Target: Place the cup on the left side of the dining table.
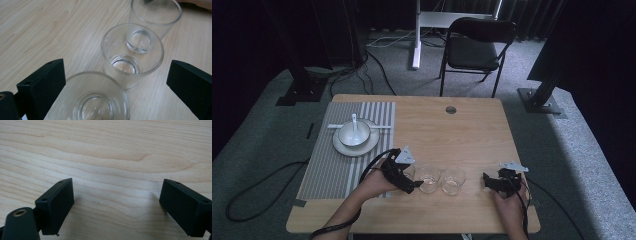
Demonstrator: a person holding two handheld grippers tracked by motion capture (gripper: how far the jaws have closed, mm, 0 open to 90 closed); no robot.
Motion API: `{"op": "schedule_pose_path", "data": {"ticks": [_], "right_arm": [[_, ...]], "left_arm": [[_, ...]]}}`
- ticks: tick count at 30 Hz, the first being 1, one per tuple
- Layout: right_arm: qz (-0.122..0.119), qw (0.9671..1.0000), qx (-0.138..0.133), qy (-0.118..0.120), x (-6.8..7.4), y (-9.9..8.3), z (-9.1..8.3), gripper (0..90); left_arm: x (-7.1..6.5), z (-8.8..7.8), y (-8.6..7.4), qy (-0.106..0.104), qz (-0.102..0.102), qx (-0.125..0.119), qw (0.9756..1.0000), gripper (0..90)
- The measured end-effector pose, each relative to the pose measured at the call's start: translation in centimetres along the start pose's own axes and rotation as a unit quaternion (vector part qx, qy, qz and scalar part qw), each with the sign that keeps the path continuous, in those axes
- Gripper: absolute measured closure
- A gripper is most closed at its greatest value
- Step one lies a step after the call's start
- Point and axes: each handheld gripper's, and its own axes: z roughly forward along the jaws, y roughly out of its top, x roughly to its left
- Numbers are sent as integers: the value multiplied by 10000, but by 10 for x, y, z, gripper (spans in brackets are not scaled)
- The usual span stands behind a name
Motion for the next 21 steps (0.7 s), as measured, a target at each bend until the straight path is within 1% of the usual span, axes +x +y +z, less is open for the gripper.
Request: {"op": "schedule_pose_path", "data": {"ticks": [1,2,3,4,8,10,11,15,19,20,21], "right_arm": [[0,10000,0,0,0,0,0,118],[0,10000,0,0,0,0,0,118],[0,10000,1,0,0,0,0,118],[-1,10000,0,0,0,0,0,118],[0,10000,0,0,0,0,0,118],[-1,10000,-1,0,0,0,0,118],[0,10000,0,0,0,0,0,118],[0,10000,0,0,0,0,0,118],[-1,10000,0,0,0,0,0,118],[-1,10000,-1,1,0,0,0,118],[0,10000,0,0,0,0,0,118]], "left_arm": [[-1,2,1,5,21,6,10000,26],[-2,3,2,-40,29,-1,10000,26],[-2,3,2,-40,29,-1,10000,26],[-4,6,5,-22,63,12,10000,26],[-7,13,11,-74,128,96,9998,26],[-9,17,15,-144,153,139,9997,26],[-10,19,16,-110,190,188,9996,26],[-12,25,21,-236,224,269,9991,26],[-15,33,23,-204,247,348,9989,26],[-15,34,24,-245,274,396,9985,26],[-16,36,25,-212,288,422,9985,26]]}}
